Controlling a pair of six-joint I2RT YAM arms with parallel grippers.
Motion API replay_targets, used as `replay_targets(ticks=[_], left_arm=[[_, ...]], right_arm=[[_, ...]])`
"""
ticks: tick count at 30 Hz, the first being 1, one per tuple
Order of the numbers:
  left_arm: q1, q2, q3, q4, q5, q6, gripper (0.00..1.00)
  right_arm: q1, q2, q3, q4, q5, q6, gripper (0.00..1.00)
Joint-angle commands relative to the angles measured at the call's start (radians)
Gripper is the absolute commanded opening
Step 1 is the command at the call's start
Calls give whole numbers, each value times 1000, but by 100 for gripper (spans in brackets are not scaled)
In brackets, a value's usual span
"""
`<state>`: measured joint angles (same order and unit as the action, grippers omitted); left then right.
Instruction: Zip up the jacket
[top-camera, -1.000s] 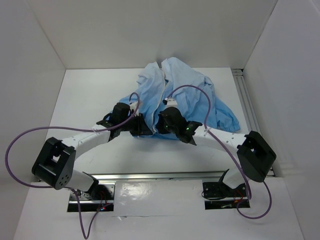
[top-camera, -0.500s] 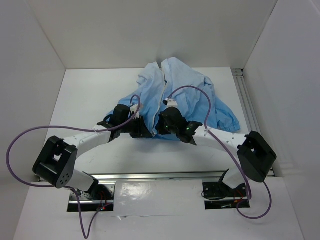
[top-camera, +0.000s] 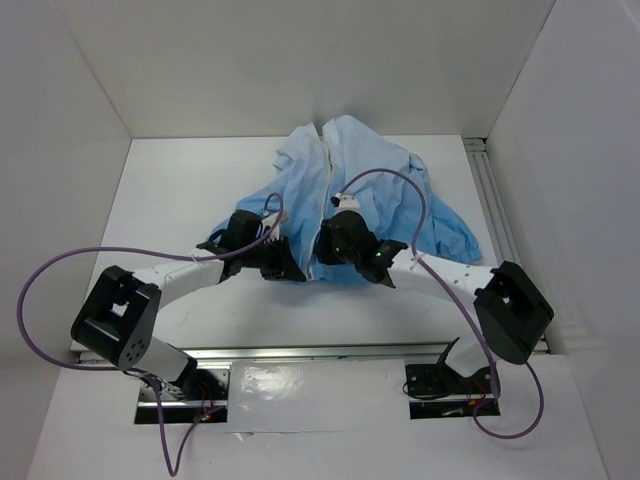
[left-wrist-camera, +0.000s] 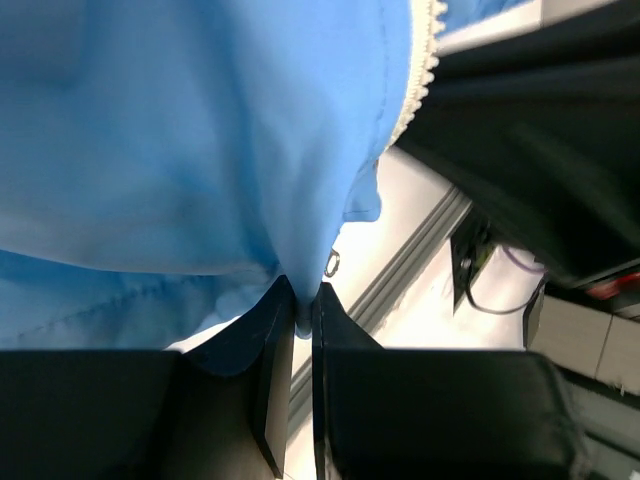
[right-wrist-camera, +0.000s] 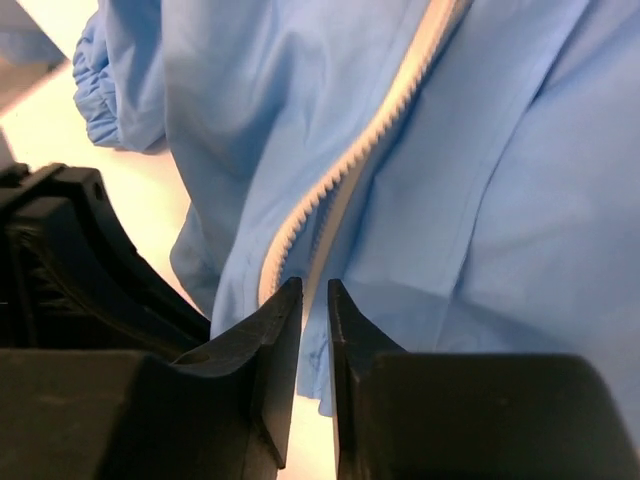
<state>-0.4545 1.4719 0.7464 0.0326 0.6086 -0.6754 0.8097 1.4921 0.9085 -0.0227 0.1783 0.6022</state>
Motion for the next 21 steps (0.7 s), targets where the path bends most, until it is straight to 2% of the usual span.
replay_targets(ticks=[1,7,13,15,21], left_arm=[[-6,7,25,-49,76,51,0],[-6,-2,34,-95,76,73,0],[-6,19,76,-183,112,129,0],[-6,37,86,-213,128,155,0],[3,73,105,-267,137,178,0]], right_arm=[[-10,-70,1,4,-11,-77,25],[-10,-174,-29,-54,-2,-215,26],[-10,-225,-103,-54,-255,-476,26],[12,-246,-138,-20,-309,-585,26],[91,-369,-295,130,-267,-761,31]])
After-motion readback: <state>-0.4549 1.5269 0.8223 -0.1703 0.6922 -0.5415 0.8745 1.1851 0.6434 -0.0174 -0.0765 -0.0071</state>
